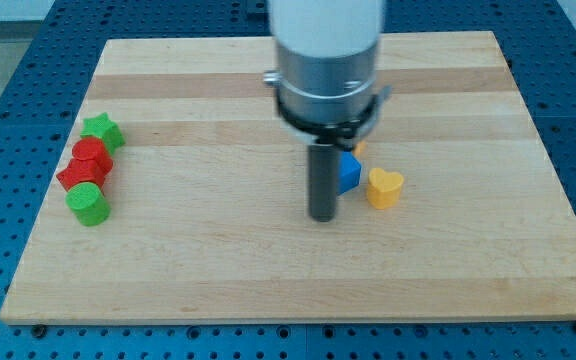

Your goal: Push the blue cube into the yellow heart

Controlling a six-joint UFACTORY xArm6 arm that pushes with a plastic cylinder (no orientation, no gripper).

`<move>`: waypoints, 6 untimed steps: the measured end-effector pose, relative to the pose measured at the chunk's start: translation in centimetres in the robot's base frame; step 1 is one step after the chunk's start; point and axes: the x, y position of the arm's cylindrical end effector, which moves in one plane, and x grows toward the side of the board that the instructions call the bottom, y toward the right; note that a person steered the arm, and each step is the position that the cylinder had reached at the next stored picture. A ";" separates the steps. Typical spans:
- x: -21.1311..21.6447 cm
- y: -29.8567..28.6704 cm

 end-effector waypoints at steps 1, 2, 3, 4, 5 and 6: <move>-0.3 6.8; -0.6 7.7; 1.4 -0.9; -0.5 -9.0; -5.0 -9.2; -5.5 -3.4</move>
